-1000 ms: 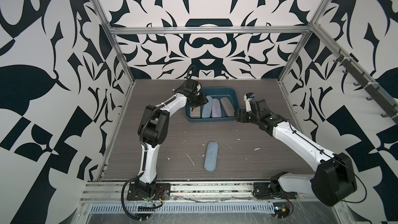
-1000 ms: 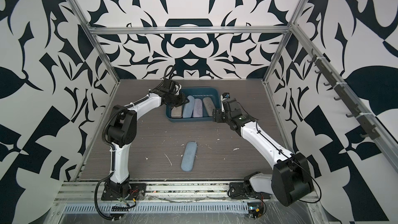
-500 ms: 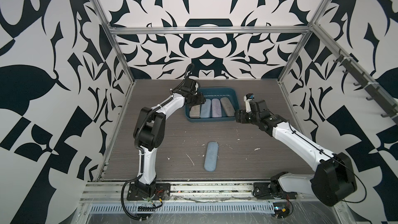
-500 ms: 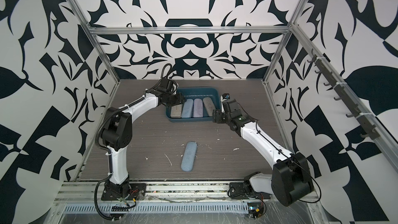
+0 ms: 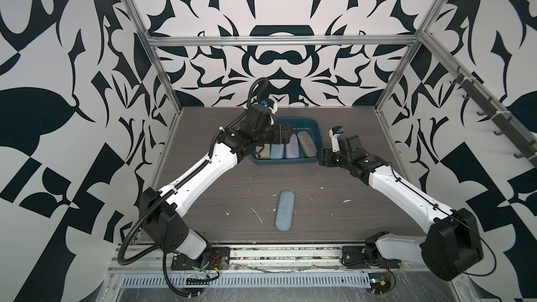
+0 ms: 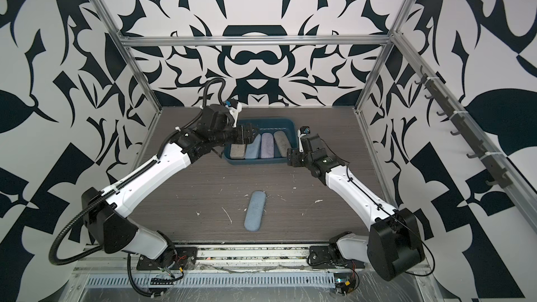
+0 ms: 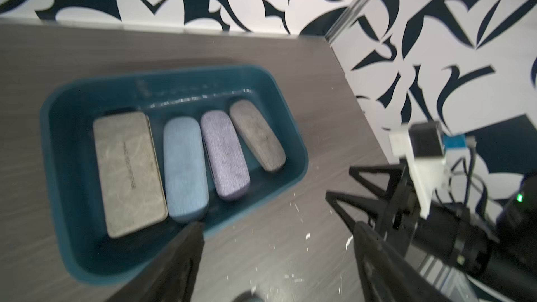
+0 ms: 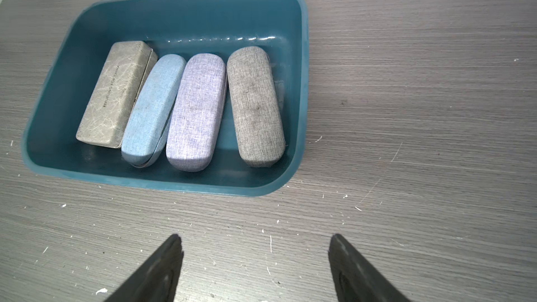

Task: Put the glasses cases into the storage boxes
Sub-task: Place the glasses case in the storage box, then pick up the glasses case at the center of the board.

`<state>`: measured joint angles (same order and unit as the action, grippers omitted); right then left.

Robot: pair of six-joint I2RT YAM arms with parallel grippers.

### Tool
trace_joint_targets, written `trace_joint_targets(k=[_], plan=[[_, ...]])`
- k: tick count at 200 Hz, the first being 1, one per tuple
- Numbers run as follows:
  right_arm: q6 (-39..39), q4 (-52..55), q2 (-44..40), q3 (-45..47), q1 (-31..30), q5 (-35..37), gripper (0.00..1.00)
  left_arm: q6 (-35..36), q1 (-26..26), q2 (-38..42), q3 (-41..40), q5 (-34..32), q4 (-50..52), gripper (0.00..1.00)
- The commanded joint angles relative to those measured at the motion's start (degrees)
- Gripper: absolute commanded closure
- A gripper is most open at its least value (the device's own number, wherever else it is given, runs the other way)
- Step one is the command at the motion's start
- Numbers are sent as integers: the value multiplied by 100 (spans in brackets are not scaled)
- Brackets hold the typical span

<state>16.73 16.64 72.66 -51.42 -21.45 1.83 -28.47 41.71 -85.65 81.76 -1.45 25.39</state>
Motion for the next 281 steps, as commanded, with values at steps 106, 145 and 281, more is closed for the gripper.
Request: trace_joint_targets(k=[106, 145, 281], plan=[[85, -56, -164, 22, 27, 161, 17, -1503, 2033, -559, -1568, -952, 2039, 1], [83, -95, -178, 144, 27, 163, 17, -1469, 2182, -1045, -1689, -466, 1704, 1], [85, -249, -77, 273, 36, 165, 17, -1398, 2297, -1828, -1571, 57, 1546, 33]])
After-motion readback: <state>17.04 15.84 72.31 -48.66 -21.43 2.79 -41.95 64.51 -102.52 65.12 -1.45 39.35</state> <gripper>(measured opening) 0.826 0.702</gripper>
